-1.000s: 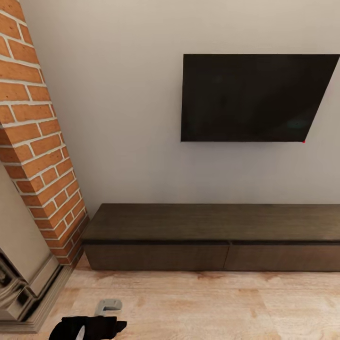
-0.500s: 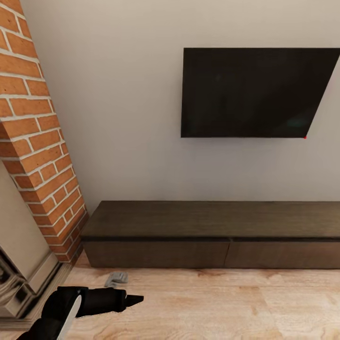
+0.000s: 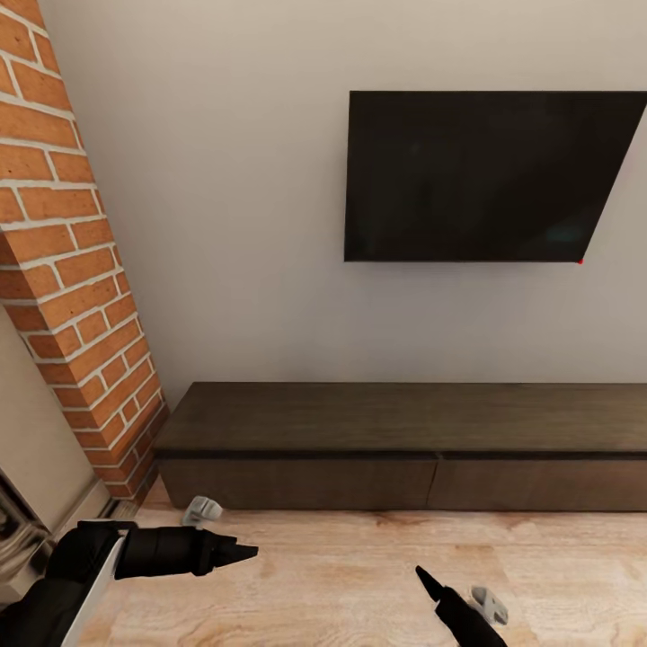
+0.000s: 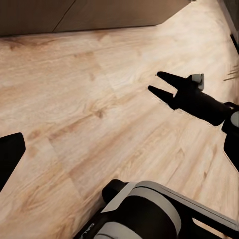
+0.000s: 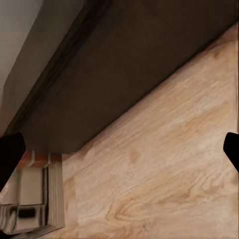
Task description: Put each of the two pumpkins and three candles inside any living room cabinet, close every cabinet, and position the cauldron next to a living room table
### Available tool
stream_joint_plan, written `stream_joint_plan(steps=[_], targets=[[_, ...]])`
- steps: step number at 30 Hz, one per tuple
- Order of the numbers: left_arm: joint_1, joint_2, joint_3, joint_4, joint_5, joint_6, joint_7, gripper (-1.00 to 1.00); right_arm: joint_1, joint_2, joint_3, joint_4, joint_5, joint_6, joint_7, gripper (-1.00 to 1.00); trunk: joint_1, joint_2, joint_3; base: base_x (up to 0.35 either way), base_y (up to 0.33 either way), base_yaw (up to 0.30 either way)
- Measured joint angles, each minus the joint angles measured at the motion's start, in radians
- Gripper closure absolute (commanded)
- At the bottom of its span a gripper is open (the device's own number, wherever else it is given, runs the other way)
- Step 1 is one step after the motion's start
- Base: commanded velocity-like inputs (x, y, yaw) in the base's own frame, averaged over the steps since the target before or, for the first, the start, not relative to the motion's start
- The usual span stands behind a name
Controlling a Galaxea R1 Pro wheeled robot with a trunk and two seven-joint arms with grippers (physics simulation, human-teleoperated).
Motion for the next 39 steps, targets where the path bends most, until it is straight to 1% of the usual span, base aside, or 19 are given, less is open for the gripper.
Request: stream_joint_plan(steps=[2,3,4,5,6,7,9,11,13,14,15,19,25,35,39], targets=[[0.0,-0.003,0.016,0.001,0.002,0.0,-0.005,-1.0,0.0,-0.002,-0.067,-0.002,-0.034,0.0,0.016,-1.0,0.0,0.0,0.0,0.0,0.0,0.0],[0.0,-0.004,0.019,0.002,0.003,0.0,-0.007,-1.0,0.0,-0.002,-0.082,-0.002,-0.044,0.001,0.025,-1.0,0.0,0.0,0.0,0.0,0.0,0.0],[0.0,-0.006,0.022,0.003,0.004,-0.001,-0.008,-1.0,0.0,-0.003,-0.108,-0.002,-0.065,0.004,0.052,-1.0,0.0,0.0,0.0,0.0,0.0,0.0],[0.0,-0.006,0.023,0.004,0.006,-0.001,-0.008,-1.0,0.0,-0.005,-0.121,-0.002,-0.078,0.006,0.068,-1.0,0.0,0.0,0.0,0.0,0.0,0.0],[0.0,-0.008,0.024,0.005,0.011,-0.001,-0.009,-1.0,0.0,-0.007,-0.141,-0.001,-0.106,0.009,0.101,-1.0,0.0,0.0,0.0,0.0,0.0,0.0],[0.0,-0.008,0.025,0.005,0.015,-0.001,-0.009,-1.0,0.001,-0.009,-0.15,-0.001,-0.121,0.01,0.116,-1.0,0.0,0.0,0.0,0.0,0.0,0.0],[0.0,-0.01,0.026,0.006,0.037,0.0,-0.009,-1.0,-0.002,-0.012,-0.169,-0.001,-0.187,0.012,0.155,-1.0,0.0,0.0,0.0,0.0,0.0,0.0],[0.0,-0.011,0.024,0.007,0.055,0.0,-0.007,-1.0,-0.005,-0.013,-0.176,-0.003,-0.223,0.006,0.166,-1.0,0.0,0.0,0.0,0.0,0.0,0.0],[0.001,-0.013,0.022,0.007,0.068,0.0,-0.007,-1.0,-0.016,-0.013,-0.178,-0.003,-0.24,0.0,0.165,-1.0,0.0,0.0,0.0,0.0,0.0,0.0],[0.001,-0.016,0.021,0.008,0.074,-0.001,-0.006,-1.0,-0.03,-0.012,-0.177,0.0,-0.246,-0.008,0.159,-1.0,0.0,0.0,0.0,0.0,0.0,0.0],[0.002,-0.026,0.02,0.008,0.08,-0.001,-0.005,-1.0,-0.045,-0.012,-0.176,0.007,-0.253,-0.025,0.146,-1.0,0.0,0.0,0.0,0.0,0.0,0.0],[0.002,-0.038,0.021,0.008,0.082,-0.002,-0.004,-1.0,-0.057,-0.011,-0.175,0.013,-0.269,-0.035,0.142,-1.0,0.0,0.0,0.0,0.0,0.0,0.0],[0.002,-0.041,0.027,0.008,0.083,-0.002,-0.003,-1.0,-0.06,-0.01,-0.176,0.015,-0.276,-0.035,0.143,-1.0,0.023,-0.042,-0.019,0.0,0.0,0.0],[0.002,-0.042,0.026,0.008,0.088,-0.002,-0.004,-1.0,-0.063,-0.007,-0.17,-0.001,-0.275,-0.043,0.148,-1.0,0.061,-0.112,-0.05,0.0,0.0,0.0],[0.002,-0.042,0.027,0.008,0.088,-0.002,-0.005,-1.0,-0.065,0.004,-0.167,-0.003,-0.27,-0.065,0.149,-1.0,0.077,-0.14,-0.063,0.0,0.0,0.0]])
